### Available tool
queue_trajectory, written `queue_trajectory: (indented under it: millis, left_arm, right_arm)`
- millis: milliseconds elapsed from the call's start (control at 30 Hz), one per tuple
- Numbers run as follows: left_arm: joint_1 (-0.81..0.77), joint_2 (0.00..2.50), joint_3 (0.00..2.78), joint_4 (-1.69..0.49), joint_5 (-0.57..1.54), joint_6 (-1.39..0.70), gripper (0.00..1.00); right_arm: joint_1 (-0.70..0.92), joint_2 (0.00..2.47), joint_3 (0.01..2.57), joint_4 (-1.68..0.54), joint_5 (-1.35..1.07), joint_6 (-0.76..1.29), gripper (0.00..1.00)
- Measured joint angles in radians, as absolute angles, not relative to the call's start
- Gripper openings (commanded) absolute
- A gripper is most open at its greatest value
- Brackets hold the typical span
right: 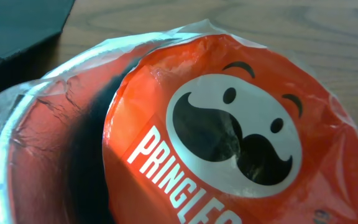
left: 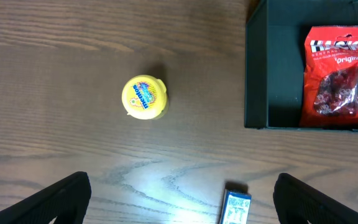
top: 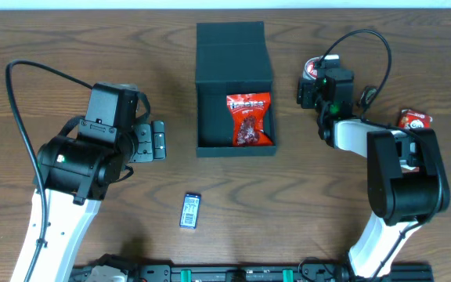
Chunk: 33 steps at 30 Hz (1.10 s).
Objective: Pack container
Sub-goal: 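Move the right gripper to the Pringles can and grasp it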
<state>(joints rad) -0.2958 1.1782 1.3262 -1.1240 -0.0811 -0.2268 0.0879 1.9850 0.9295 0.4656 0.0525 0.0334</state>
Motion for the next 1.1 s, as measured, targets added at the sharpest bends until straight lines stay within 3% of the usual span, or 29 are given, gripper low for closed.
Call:
queue_trajectory:
  millis: [133,433,633,767,900,1100]
  left_arm:
    - [-0.296,1.178,1.327,-1.124,-0.081,-0.227,0.95]
    - [-0.296,1.178,1.327,-1.124,-0.081,-0.227,0.95]
    - [-0.296,1.178,1.327,-1.124,-0.081,-0.227,0.95]
    - [-0.296,1.178,1.326,-1.124,-0.081,-0.227,0.95]
    - [-0.296,1.178,1.327,-1.124,-0.081,-0.227,0.95]
    - [-0.296,1.178,1.327,-1.124,-0.081,-0.226,0.95]
  right_arm:
    - [0.088,1.985,0.930,0.466,0.052,0.034,0.57]
    - [0.088,1.985,0.930,0.467,0.052,0.035,0.53]
    - [0.088,1.985,0.930,0.467,0.052,0.035,0.41]
    - [0.088,1.985,0.930,0.467,0.052,0.035,0.17]
    - [0.088,1.985,0.930,0.465,0.052,0.035,0.01]
    - [0.088,1.985,0.933,0.460,0.052,0.036,0.01]
